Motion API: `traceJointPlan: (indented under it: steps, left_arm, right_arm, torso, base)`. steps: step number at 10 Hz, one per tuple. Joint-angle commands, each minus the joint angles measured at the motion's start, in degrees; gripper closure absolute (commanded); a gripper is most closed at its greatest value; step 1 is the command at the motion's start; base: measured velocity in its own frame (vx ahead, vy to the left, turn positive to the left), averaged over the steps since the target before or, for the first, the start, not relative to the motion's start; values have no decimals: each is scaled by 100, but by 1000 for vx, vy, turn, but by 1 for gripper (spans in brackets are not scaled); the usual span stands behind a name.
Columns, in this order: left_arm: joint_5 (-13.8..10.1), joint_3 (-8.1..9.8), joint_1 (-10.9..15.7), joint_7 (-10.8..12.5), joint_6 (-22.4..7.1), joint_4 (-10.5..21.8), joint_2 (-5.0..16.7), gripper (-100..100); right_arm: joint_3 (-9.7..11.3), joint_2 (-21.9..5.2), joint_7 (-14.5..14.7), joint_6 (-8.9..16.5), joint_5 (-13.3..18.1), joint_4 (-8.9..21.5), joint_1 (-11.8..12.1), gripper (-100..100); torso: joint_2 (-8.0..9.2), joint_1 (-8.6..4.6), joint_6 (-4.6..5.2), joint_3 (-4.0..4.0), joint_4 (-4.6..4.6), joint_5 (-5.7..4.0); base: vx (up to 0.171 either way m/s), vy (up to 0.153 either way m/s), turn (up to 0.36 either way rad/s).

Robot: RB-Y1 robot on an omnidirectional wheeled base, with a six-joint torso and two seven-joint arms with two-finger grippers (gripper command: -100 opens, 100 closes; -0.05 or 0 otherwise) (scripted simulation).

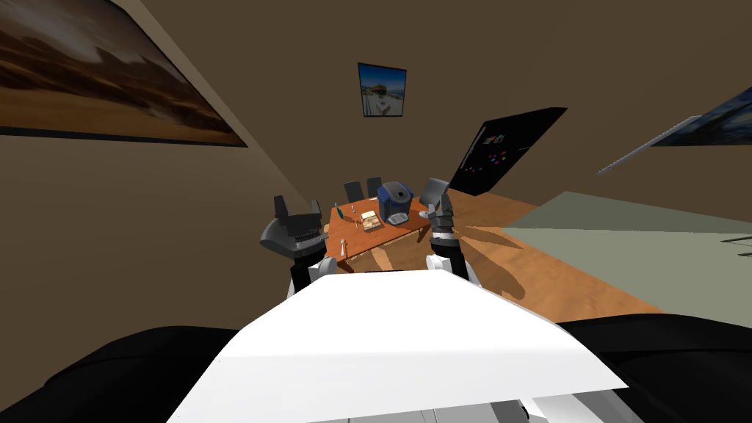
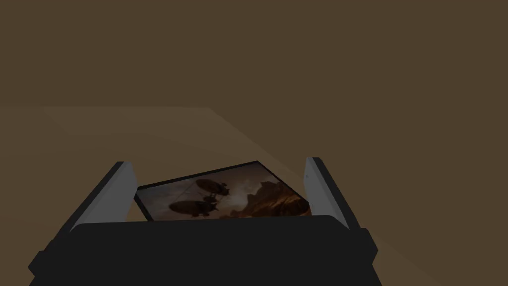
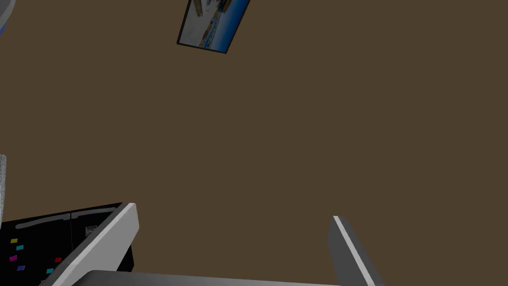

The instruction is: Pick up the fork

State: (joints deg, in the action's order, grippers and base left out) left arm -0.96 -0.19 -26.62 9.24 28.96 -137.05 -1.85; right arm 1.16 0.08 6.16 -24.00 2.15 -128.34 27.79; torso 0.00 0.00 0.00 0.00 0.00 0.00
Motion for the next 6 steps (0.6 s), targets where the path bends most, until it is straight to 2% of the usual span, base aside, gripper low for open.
traceJointPlan:
  steps: [1, 6]
  left_arm:
    - [-58, 8, 49, 95, -72, 125, 203, -100]
    - [-337, 43, 282, 547, -414, 712, 656, -100]
  right_arm:
    - [0, 0, 0, 0, 0, 0, 0, 0]
    - [0, 0, 0, 0, 0, 0, 0, 0]
  torso:
    - [0, 0, 0, 0, 0, 0]
    - [-1, 6, 0, -1, 0, 2]
  base:
    - [0, 0, 0]
    - [0, 10, -12]
